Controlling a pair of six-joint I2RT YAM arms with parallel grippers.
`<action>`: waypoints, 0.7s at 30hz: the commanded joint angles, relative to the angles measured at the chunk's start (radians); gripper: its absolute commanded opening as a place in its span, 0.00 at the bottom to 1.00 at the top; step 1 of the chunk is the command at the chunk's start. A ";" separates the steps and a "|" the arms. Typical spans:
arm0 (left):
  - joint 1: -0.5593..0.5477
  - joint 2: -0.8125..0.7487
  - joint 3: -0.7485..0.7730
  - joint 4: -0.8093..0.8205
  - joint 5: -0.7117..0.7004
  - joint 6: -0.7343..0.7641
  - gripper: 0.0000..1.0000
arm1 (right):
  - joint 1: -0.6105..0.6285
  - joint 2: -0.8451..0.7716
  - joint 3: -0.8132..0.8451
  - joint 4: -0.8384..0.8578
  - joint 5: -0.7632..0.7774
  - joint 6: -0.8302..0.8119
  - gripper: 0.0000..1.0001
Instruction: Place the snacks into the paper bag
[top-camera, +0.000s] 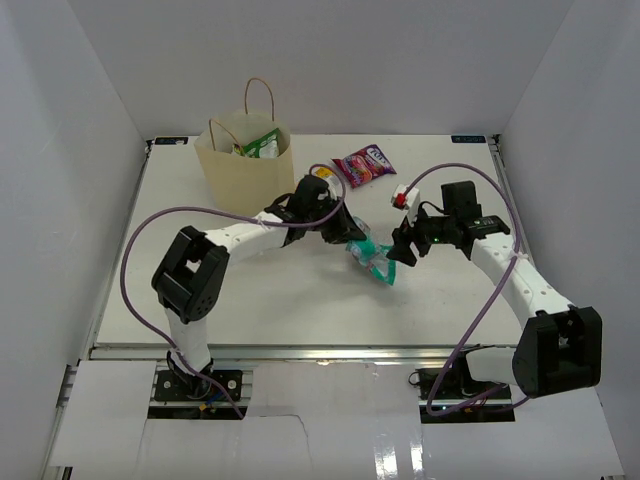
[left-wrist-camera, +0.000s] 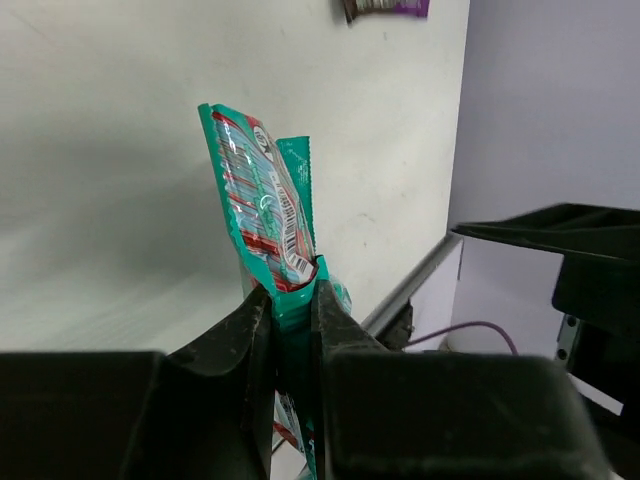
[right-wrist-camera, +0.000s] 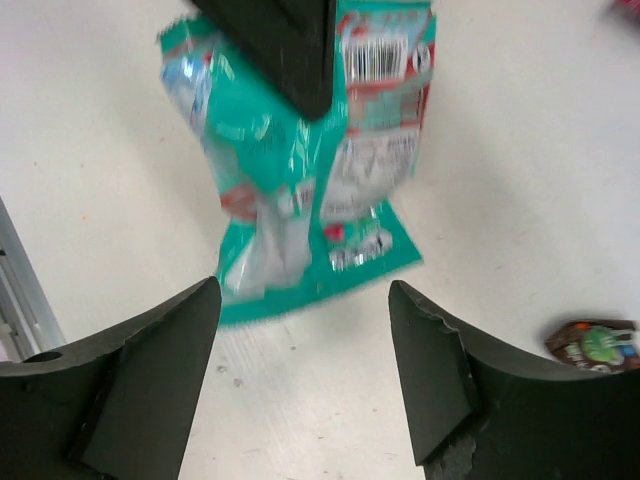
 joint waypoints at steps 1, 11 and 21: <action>0.159 -0.148 0.133 -0.142 -0.054 0.185 0.00 | -0.025 -0.028 0.104 -0.050 -0.056 -0.048 0.74; 0.430 -0.088 0.629 -0.336 -0.010 0.160 0.00 | -0.059 -0.018 0.092 -0.021 -0.013 0.018 0.74; 0.490 -0.036 0.784 -0.380 -0.126 0.136 0.00 | -0.074 -0.031 0.073 0.000 0.018 0.034 0.74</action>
